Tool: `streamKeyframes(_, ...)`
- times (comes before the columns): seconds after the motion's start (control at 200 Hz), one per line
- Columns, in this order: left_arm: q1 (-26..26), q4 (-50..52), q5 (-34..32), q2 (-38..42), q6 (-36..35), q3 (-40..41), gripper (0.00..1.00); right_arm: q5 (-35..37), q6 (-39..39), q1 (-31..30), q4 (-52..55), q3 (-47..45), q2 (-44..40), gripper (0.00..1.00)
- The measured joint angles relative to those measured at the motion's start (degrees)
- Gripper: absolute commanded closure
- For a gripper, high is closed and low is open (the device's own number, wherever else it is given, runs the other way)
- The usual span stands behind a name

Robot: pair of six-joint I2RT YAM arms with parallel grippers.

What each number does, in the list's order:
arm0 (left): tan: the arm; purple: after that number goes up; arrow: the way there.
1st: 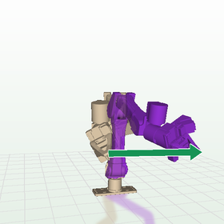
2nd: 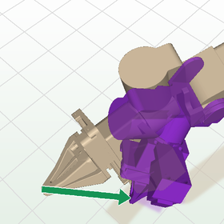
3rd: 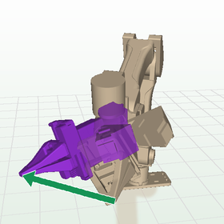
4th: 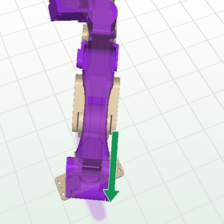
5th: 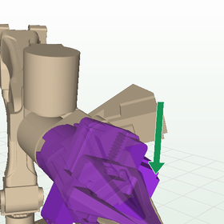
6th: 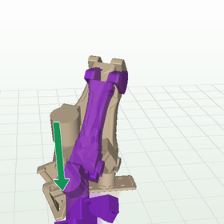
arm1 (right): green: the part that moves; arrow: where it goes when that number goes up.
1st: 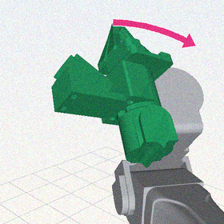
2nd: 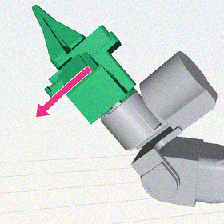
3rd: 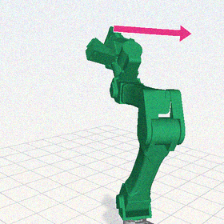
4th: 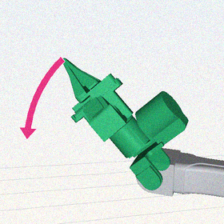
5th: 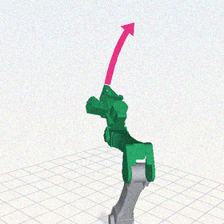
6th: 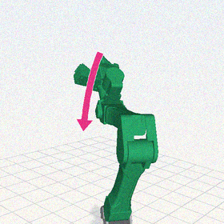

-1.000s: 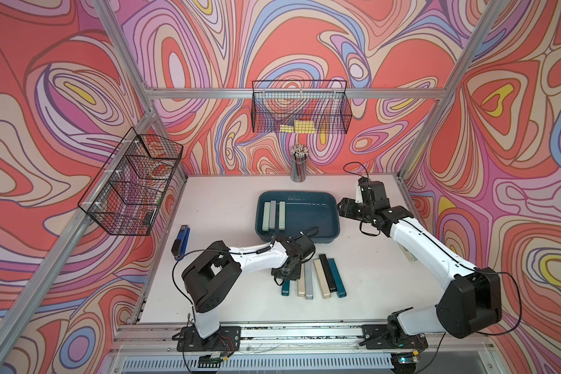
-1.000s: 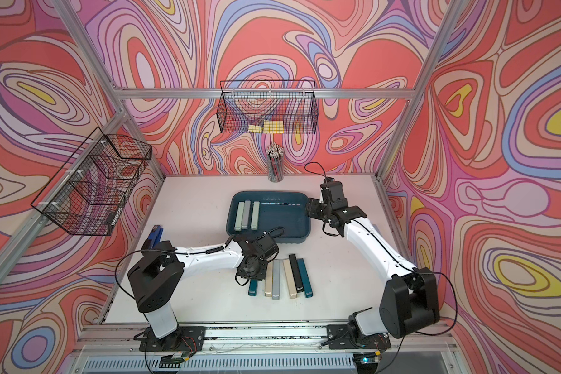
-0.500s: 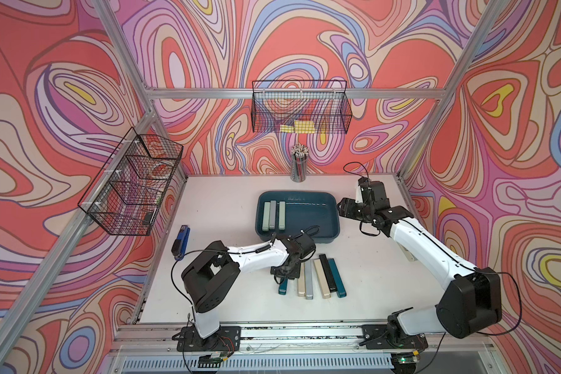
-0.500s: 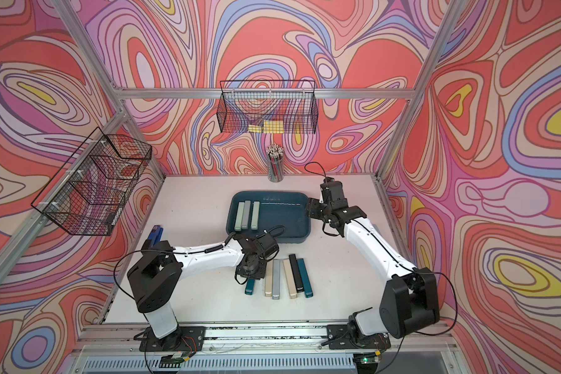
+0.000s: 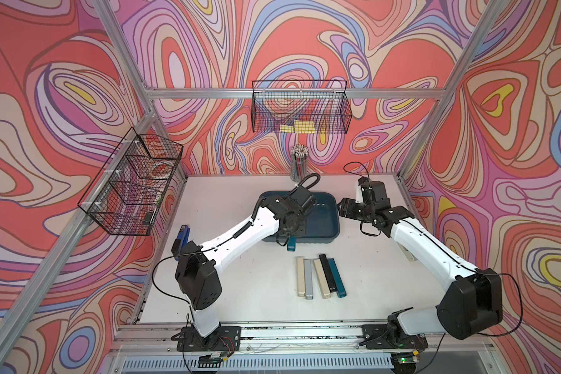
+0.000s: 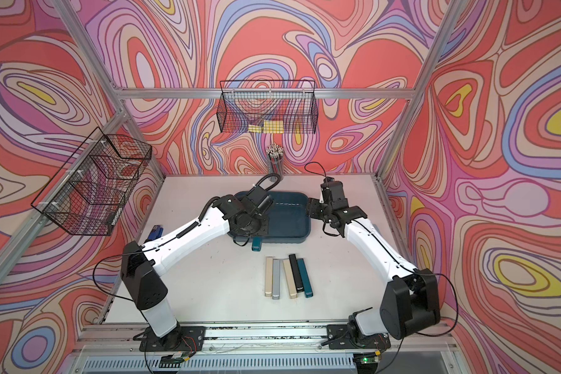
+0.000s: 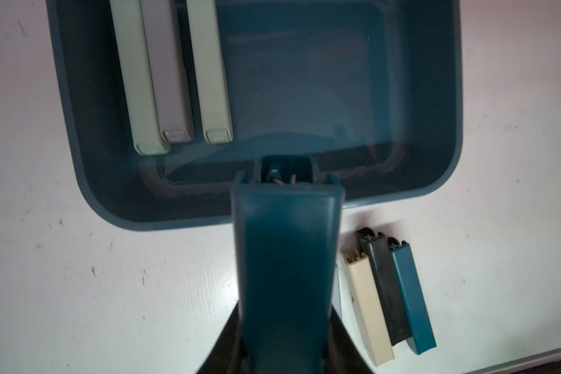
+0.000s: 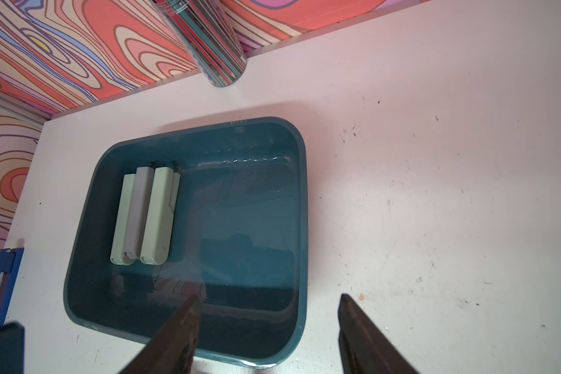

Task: Put the pruning pliers into the storage box
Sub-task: Pick up the pruning pliers from the center of the board, then place the pruning pliers in the storage box.

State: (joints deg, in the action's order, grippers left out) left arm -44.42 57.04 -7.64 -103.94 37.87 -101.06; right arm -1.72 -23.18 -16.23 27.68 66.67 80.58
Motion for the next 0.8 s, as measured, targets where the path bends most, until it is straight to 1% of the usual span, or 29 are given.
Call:
streamKeyframes(0.185,3.4,0.7,0.0,-10.2,-4.2,-13.7,0.79,0.0,0.0,0.0,0.0,-1.1,-3.3,0.32)
streamKeyframes(0.31,4.9,0.6,0.5,-16.9,-5.8,-19.2,0.79,0.0,-0.1,0.0,0.2,-2.2,-4.2,0.32)
streamKeyframes(0.481,6.7,0.0,1.0,-23.6,-6.4,-22.0,0.79,0.0,-0.1,0.0,0.6,-2.9,-5.1,0.32)
streamKeyframes(0.801,8.1,-3.8,0.8,-30.3,-6.1,-23.5,0.80,-0.9,-1.0,0.0,1.6,-3.6,-7.8,0.33)
